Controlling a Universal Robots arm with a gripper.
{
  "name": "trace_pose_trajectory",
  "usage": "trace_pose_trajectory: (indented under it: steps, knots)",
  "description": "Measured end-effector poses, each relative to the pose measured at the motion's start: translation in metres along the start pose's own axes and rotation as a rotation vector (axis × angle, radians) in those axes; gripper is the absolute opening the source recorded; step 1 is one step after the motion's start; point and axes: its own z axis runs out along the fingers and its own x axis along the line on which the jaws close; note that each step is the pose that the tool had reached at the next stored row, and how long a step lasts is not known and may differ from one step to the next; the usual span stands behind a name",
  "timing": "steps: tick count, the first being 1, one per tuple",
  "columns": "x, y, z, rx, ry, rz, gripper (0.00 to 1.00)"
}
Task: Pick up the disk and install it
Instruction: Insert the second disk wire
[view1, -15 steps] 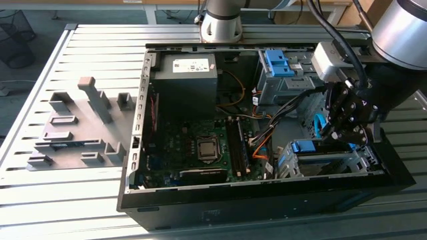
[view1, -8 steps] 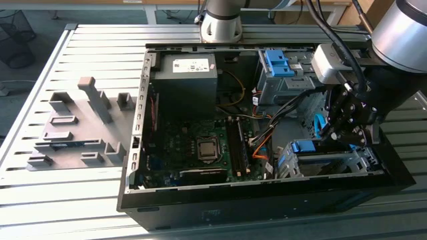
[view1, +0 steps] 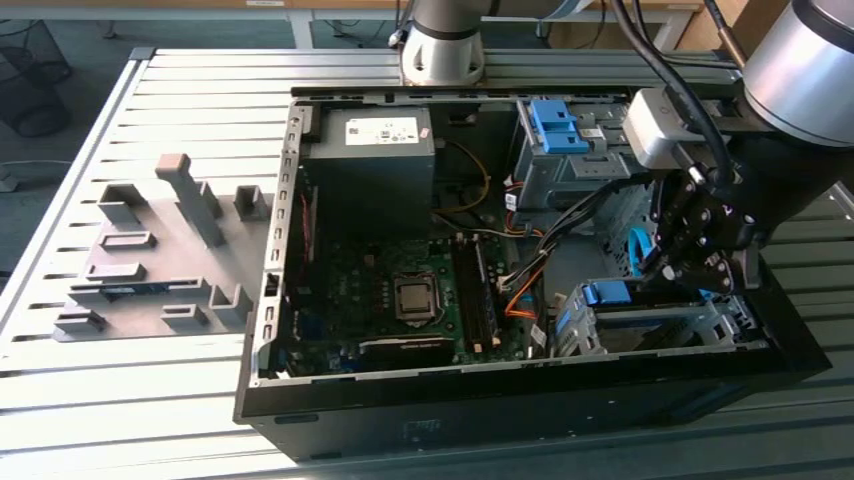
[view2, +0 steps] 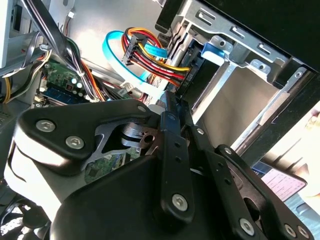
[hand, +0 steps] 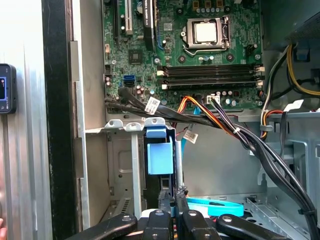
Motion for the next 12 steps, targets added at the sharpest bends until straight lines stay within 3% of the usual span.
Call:
trace_pose_trajectory:
  steps: [12]
  knots:
    - [0.0008,0.0,0.0026,0.0038,-0.0004,-0.001,0.16]
